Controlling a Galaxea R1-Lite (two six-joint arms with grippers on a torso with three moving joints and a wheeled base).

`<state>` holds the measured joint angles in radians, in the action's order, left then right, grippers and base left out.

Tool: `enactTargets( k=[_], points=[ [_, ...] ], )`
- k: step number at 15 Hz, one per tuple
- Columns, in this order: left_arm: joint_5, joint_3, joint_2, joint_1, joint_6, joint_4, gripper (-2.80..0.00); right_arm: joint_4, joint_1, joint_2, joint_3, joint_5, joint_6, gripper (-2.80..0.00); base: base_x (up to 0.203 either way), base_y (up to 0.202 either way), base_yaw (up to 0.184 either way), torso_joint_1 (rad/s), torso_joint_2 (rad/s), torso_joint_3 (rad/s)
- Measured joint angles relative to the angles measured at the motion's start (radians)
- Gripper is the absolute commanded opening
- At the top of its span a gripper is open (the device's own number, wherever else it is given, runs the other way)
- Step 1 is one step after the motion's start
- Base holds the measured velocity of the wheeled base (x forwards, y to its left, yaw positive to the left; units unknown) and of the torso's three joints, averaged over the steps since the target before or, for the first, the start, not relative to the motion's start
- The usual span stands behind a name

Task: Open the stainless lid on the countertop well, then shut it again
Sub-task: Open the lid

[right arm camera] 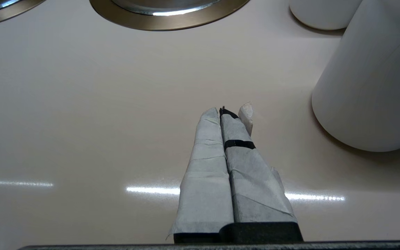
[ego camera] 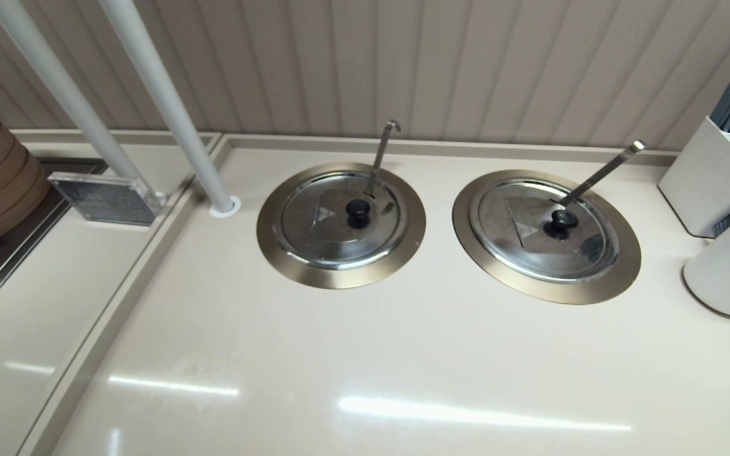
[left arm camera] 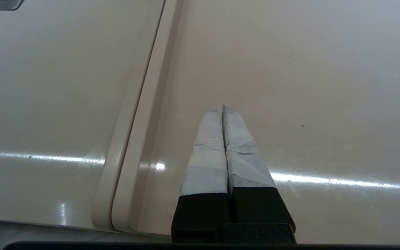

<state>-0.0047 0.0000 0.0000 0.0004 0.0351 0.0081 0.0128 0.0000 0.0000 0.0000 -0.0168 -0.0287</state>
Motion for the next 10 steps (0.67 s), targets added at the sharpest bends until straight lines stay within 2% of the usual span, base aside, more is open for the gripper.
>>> enactTargets(
  k=[10],
  points=[
    [0.003,0.000,0.000,0.000,-0.013,-0.001,-2.80,0.001,0.000,0.000,0.000,0.000,-0.001,-2.80,0.000,0.000,0.000,0.000,0.00,0.000]
  ],
)
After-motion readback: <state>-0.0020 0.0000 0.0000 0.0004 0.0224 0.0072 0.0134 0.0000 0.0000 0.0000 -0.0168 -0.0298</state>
